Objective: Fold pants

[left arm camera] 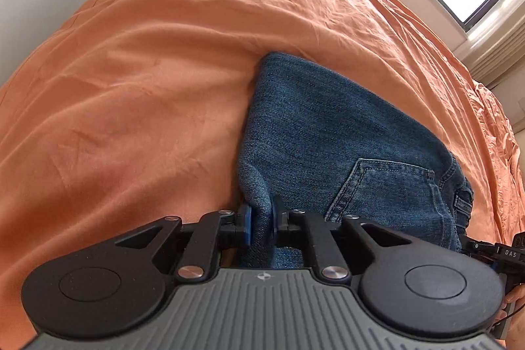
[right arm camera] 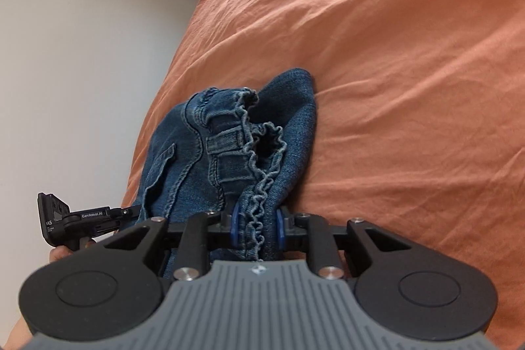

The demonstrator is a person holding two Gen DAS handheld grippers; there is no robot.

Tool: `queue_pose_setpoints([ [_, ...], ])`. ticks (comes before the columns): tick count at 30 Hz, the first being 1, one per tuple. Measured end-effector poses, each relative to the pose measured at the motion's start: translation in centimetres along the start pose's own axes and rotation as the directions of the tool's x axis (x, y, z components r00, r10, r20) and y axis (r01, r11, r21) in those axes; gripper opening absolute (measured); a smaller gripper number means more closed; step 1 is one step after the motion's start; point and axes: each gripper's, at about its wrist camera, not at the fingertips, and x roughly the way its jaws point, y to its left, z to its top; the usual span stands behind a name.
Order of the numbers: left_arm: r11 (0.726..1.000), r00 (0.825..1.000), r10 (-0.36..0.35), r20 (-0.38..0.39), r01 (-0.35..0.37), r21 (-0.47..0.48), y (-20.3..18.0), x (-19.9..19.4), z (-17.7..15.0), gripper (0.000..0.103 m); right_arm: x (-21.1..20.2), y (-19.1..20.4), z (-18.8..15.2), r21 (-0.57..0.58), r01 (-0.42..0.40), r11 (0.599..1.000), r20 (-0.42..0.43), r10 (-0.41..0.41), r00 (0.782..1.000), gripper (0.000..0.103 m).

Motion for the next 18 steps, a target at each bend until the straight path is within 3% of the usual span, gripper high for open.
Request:
queue_pose_setpoints([
  [4,0.999,1.000,0.027,-0.005,-0.027,-0.019,-0.1,-1.3,-0.1,0.027,0.0,1.6,0.7,-0.036,0.048,0.998,-0.016,-0.048,0.999,0.023],
  [8,0.991,0.992,0.126,-0.011,-0.125,0.054,-1.6,-3.6,-1.1,0.027,-0.7,3.4,0.8,-0.108,0.104,0.989,0.002,-0.104,0.995,0.034],
  [13,0.966,0.975,0.221,-0.011,-0.217,0.142,-3.8,-6.4,-3.1,0.027,-2.8,6.2,-0.2,-0.237,0.204,0.950,0.064,-0.194,0.979,0.034],
  [18,0.950,0.970,0.245,-0.005,-0.239,0.203,-5.1,-8.6,-5.0,0.027,-5.4,9.1,-2.3,-0.366,0.268,0.891,0.149,-0.228,0.962,0.033],
])
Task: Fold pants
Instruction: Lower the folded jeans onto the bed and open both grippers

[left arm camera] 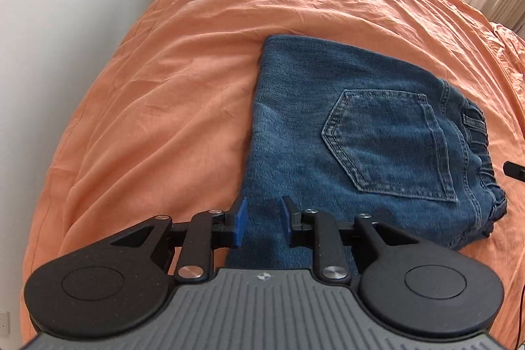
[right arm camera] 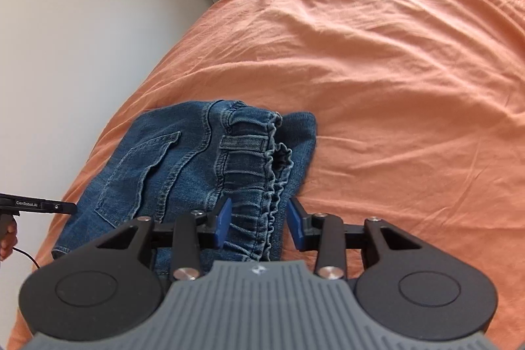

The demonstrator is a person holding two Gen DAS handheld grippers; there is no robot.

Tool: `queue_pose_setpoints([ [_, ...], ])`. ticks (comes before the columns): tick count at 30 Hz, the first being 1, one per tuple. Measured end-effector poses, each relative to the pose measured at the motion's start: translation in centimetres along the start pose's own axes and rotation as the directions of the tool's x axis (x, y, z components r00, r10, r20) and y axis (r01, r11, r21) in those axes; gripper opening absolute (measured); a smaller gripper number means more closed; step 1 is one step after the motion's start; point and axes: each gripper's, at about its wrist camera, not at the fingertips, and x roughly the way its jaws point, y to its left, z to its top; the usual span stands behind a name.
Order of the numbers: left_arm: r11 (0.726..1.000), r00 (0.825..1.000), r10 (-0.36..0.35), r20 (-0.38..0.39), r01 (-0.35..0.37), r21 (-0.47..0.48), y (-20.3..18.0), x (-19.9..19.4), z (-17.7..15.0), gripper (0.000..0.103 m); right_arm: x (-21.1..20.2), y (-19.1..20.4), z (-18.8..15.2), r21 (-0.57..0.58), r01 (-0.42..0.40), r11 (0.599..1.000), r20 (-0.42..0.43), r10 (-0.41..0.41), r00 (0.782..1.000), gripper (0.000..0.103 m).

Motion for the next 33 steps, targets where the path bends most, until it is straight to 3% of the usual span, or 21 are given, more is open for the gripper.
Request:
queue_pose_setpoints([
  [5,0.999,1.000,0.017,-0.016,-0.016,0.045,-0.8,-0.6,-1.7,0.027,-2.1,2.5,-1.9,-0.106,-0.028,0.994,0.002,0.028,1.000,0.028],
  [9,0.998,0.999,0.017,-0.047,-0.014,0.061,-0.5,0.0,-3.5,0.027,-0.9,4.4,-3.7,-0.215,0.050,0.975,-0.018,-0.055,0.998,0.025],
  [18,0.995,0.997,0.006,-0.075,0.001,0.098,0.0,3.4,-5.3,0.022,2.4,3.5,-5.5,-0.227,0.093,0.969,-0.058,-0.109,0.992,0.023],
  [22,0.995,0.998,0.004,-0.060,0.002,0.100,0.2,2.5,-4.3,0.022,1.7,3.9,-3.7,-0.237,0.077,0.968,-0.071,-0.096,0.993,0.023],
  [24,0.995,1.000,0.006,-0.028,-0.003,0.095,0.2,1.5,-3.9,0.023,0.9,3.9,-2.1,-0.233,0.070,0.970,-0.026,-0.078,0.997,0.023],
  [26,0.997,1.000,0.004,0.018,-0.005,0.075,0.2,0.7,-3.3,0.023,1.0,3.6,-0.1,-0.217,0.074,0.973,0.006,-0.075,0.997,0.029],
  [28,0.997,0.999,0.000,0.034,-0.003,0.075,0.0,0.4,-2.6,0.023,1.8,3.0,2.0,-0.170,0.075,0.983,0.028,-0.071,0.997,0.041],
  [33,0.998,1.000,-0.005,0.027,0.003,0.069,-0.6,1.1,-1.8,0.023,4.9,0.2,5.9,0.047,0.041,0.998,0.028,-0.042,0.999,0.041],
])
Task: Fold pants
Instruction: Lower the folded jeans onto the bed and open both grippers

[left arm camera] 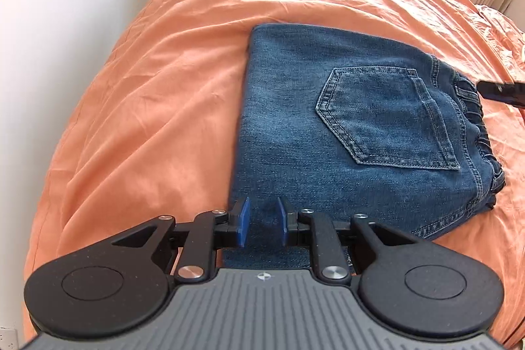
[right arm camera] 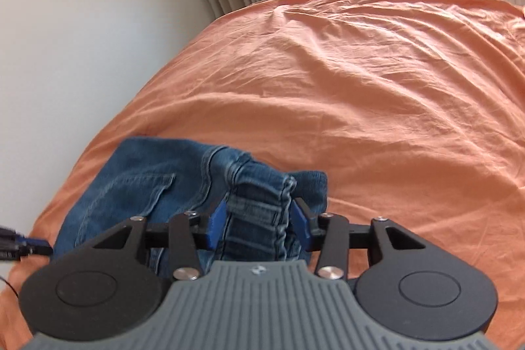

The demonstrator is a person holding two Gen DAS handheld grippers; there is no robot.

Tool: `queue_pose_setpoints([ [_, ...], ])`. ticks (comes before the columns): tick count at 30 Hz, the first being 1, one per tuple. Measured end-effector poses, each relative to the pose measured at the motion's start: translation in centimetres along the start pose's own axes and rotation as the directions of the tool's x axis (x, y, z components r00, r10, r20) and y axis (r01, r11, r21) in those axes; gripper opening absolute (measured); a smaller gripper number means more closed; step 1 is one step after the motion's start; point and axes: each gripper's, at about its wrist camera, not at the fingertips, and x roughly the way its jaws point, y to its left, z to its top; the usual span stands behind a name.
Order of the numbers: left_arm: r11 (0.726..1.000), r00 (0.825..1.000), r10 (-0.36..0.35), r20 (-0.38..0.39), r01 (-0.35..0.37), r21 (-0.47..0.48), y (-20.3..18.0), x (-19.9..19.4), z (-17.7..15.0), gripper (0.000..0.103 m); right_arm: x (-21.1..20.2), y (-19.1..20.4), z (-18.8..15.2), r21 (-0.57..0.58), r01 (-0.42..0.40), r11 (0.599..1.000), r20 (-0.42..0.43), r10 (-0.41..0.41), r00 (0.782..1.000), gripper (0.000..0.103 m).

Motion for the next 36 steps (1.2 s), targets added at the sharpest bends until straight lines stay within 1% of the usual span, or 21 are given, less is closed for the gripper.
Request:
queue_pose_setpoints([
  [2,1.000,1.000,-0.001,-0.008,0.001,-0.003,-0.1,0.5,-0.2,0.023,1.2,-0.9,0.4,0.076,-0.034,0.996,-0.023,0.036,0.999,0.036],
  [3,1.000,1.000,-0.001,-0.011,0.001,-0.005,-0.1,0.7,-0.4,0.023,1.6,-1.1,0.5,0.094,-0.026,0.995,-0.026,0.029,0.999,0.023],
  [4,1.000,1.000,-0.003,-0.015,0.003,-0.005,-0.1,0.9,-0.5,0.023,2.0,-1.3,0.5,0.091,-0.009,0.996,-0.027,0.012,1.000,0.014],
  [6,1.000,1.000,-0.005,-0.024,0.005,-0.005,0.0,1.3,-0.7,0.023,2.9,-1.4,0.2,0.072,0.036,0.997,-0.050,-0.033,0.998,0.004],
  [7,1.000,1.000,-0.005,-0.028,0.005,-0.004,0.0,1.5,-0.7,0.023,3.2,-1.4,-0.2,0.045,0.048,0.998,-0.057,-0.045,0.997,0.004],
  [12,1.000,0.999,0.006,-0.045,-0.006,-0.007,-0.1,2.1,-0.4,0.023,4.7,-1.6,-0.9,0.019,0.096,0.995,-0.088,-0.094,0.992,0.003],
  [15,1.000,0.999,0.025,-0.040,-0.025,-0.007,-0.3,1.4,-0.3,0.023,4.0,-1.0,-0.4,-0.003,0.107,0.994,-0.091,-0.107,0.990,0.004],
  [18,0.999,0.999,0.044,0.005,-0.044,0.000,-1.2,-0.6,-0.1,0.027,1.1,0.4,0.2,-0.047,0.103,0.994,-0.057,-0.105,0.993,0.010],
  [21,0.996,0.993,0.077,0.093,-0.081,0.032,-2.8,-4.0,-0.2,0.030,-2.7,2.5,0.2,-0.119,0.084,0.989,-0.005,-0.085,0.996,0.028],
  [23,0.991,0.978,0.119,0.173,-0.127,0.037,-4.5,-6.9,-0.4,0.030,-6.0,4.3,-0.2,-0.172,0.082,0.982,0.037,-0.076,0.996,0.031],
  [25,0.985,0.956,0.161,0.245,-0.173,0.027,-6.3,-9.8,-0.8,0.030,-9.6,6.0,-0.8,-0.208,0.081,0.975,0.081,-0.065,0.995,0.042],
  [26,0.981,0.942,0.178,0.284,-0.192,0.021,-7.3,-11.4,-1.0,0.031,-11.7,6.7,-1.4,-0.223,0.074,0.972,0.107,-0.051,0.993,0.044],
  [27,0.979,0.929,0.189,0.317,-0.204,0.013,-8.1,-12.8,-1.4,0.034,-13.7,7.4,-2.0,-0.232,0.065,0.970,0.128,-0.036,0.991,0.050],
  [28,0.977,0.913,0.197,0.357,-0.214,0.008,-9.2,-14.4,-1.7,0.039,-15.1,7.8,-2.5,-0.238,0.062,0.969,0.140,-0.029,0.990,0.058],
  [30,0.970,0.879,0.220,0.423,-0.244,0.003,-11.1,-16.9,-2.7,0.057,-18.1,8.8,-3.8,-0.249,0.060,0.967,0.167,-0.019,0.986,0.063],
  [31,0.965,0.861,0.244,0.447,-0.262,-0.024,-12.2,-18.2,-3.2,0.060,-19.6,9.2,-4.6,-0.254,0.063,0.965,0.181,-0.016,0.983,0.064],
  [32,0.964,0.848,0.253,0.466,-0.264,-0.044,-13.2,-19.4,-3.8,0.062,-21.1,9.6,-5.5,-0.257,0.068,0.964,0.198,-0.016,0.980,0.067],
  [33,0.965,0.841,0.247,0.482,-0.257,-0.046,-14.1,-20.3,-4.5,0.064,-22.7,10.0,-6.7,-0.260,0.073,0.963,0.218,-0.015,0.976,0.072],
  [34,0.966,0.836,0.240,0.494,-0.254,-0.039,-14.9,-21.1,-5.1,0.071,-23.7,10.3,-7.5,-0.267,0.069,0.961,0.229,-0.006,0.973,0.077],
  [35,0.964,0.830,0.241,0.503,-0.262,-0.030,-15.6,-21.6,-5.8,0.083,-24.9,10.5,-8.7,-0.278,0.060,0.959,0.243,0.010,0.970,0.080],
  [36,0.960,0.819,0.254,0.514,-0.280,-0.027,-16.4,-22.1,-6.5,0.089,-26.2,10.9,-10.1,-0.294,0.060,0.954,0.265,0.022,0.964,0.081],
])
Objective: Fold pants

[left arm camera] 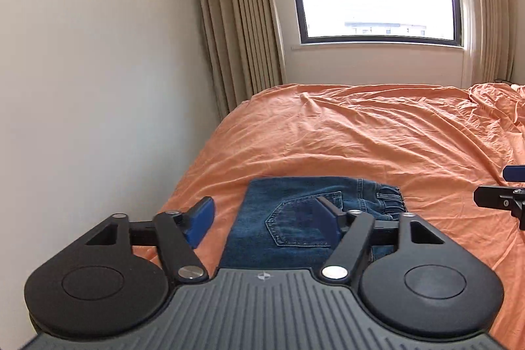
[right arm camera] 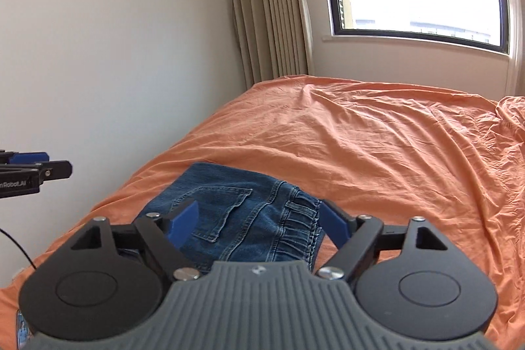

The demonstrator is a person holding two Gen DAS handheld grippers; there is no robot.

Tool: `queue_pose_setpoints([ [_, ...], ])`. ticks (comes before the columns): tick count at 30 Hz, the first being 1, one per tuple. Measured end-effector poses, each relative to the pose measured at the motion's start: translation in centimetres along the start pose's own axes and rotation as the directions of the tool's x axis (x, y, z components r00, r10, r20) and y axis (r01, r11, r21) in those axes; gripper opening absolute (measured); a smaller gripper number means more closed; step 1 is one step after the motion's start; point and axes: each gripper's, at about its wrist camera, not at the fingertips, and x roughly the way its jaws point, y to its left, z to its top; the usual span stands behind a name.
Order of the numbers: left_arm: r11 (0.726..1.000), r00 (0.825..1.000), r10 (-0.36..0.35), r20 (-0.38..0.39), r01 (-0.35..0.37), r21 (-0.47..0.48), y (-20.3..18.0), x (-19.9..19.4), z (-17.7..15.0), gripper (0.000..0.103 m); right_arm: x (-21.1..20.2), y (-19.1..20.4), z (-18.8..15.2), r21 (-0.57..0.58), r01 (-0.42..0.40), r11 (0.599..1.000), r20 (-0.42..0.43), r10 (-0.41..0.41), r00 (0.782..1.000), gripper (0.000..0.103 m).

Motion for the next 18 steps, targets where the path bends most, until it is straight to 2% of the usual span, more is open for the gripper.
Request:
queue_pose_setpoints([
  [2,0.999,0.998,0.051,0.032,-0.051,0.007,-1.3,-1.6,-0.9,0.091,-2.1,1.3,-1.6,-0.039,0.022,0.999,0.021,-0.021,1.000,0.081],
  [4,0.997,0.997,0.075,0.029,-0.076,0.027,-2.4,-2.6,-1.9,0.093,-4.0,2.5,-3.2,-0.064,0.061,0.996,0.035,-0.058,0.998,0.081],
  [9,0.999,0.999,0.031,0.012,-0.031,0.010,-3.9,-4.5,-5.2,0.093,-7.9,4.8,-6.3,-0.054,0.117,0.992,0.103,-0.111,0.988,0.081],
  [12,0.999,0.999,0.037,-0.007,-0.037,-0.024,-4.1,-5.3,-7.3,0.093,-9.1,5.6,-8.0,-0.005,0.188,0.982,0.134,-0.185,0.974,0.081],
  [15,0.999,0.999,0.039,-0.034,-0.040,-0.031,-4.4,-5.1,-8.9,0.093,-8.8,5.5,-9.5,0.075,0.157,0.985,0.091,-0.164,0.982,0.081],
  [18,0.999,0.998,0.042,-0.048,-0.043,-0.020,-4.6,-5.0,-10.2,0.093,-7.6,5.8,-11.2,0.108,0.175,0.979,0.068,-0.183,0.981,0.081],
])
